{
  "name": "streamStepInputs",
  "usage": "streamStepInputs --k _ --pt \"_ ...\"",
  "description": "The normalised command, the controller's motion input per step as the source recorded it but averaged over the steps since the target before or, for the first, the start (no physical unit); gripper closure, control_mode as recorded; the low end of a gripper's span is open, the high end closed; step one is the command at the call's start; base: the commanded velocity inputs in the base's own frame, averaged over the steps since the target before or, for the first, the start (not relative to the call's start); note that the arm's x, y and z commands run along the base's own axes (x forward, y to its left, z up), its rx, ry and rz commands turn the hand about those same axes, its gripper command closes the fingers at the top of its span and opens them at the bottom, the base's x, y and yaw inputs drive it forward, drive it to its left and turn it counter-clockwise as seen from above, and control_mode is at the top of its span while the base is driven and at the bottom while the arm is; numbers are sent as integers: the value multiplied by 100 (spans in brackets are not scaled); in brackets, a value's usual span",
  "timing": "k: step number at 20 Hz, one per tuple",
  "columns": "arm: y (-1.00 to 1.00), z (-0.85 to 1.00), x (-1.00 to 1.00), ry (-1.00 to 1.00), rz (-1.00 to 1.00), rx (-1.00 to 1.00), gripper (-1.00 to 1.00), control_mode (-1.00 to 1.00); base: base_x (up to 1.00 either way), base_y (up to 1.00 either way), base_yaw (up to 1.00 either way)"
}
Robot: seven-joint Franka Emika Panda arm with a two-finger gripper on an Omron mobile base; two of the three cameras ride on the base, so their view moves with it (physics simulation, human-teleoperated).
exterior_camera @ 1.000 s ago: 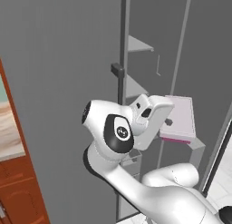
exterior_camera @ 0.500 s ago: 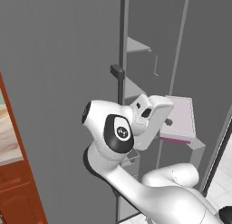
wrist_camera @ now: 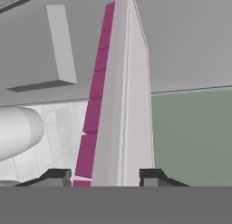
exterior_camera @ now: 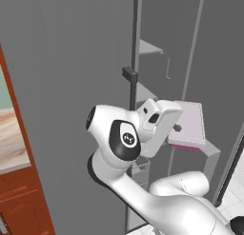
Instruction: The ice cube tray has been filled with water. Take the tray and place it in the freezer to make ice. Close the freezer door after placing the tray.
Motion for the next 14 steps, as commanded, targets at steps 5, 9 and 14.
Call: streamStepInputs --k 5,9,14 --pt "0 0 0 0 0 0 100 100 34 13 0" --pt "0 0 0 0 0 0 100 100 56 0 0" --pt "0 0 0 0 0 0 100 100 53 -8 0"
